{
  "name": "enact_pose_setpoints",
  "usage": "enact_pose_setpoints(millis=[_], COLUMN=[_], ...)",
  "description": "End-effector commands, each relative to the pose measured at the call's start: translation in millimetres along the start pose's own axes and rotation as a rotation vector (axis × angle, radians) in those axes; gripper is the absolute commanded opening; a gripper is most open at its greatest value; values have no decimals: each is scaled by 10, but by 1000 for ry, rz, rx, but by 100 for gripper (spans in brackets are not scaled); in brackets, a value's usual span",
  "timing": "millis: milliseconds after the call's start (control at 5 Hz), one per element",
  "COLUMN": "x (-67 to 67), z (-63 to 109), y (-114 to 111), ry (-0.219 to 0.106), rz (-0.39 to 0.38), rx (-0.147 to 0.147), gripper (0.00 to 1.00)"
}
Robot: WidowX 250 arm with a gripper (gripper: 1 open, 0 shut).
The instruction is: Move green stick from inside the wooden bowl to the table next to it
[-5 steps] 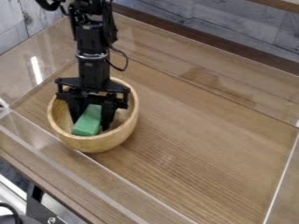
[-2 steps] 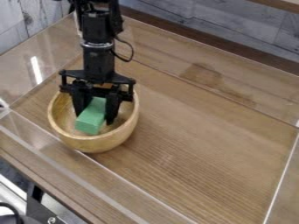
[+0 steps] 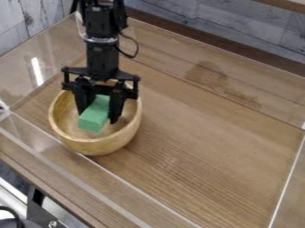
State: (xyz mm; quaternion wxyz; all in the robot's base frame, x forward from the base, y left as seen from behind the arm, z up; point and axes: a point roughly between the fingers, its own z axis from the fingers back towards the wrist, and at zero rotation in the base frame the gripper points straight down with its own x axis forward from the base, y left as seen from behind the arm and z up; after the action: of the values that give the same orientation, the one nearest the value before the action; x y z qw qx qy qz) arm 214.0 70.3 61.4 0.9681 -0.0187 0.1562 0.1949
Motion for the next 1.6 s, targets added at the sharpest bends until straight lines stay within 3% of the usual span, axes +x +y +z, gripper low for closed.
enact_pose_setpoints(millis=[0, 400, 600, 800, 1000, 1400], x=[26, -14, -53, -126, -259, -510], z=[298, 383, 495, 640, 619, 385], y=[-47, -73, -155, -349, -698, -1238], ry=[-68, -61, -58, -59, -47, -61], rz=[-13, -31, -57, -116, -182, -287], rx=[-21, -27, -46, -70, -64, -43], gripper=[0, 0, 0, 0, 0, 0])
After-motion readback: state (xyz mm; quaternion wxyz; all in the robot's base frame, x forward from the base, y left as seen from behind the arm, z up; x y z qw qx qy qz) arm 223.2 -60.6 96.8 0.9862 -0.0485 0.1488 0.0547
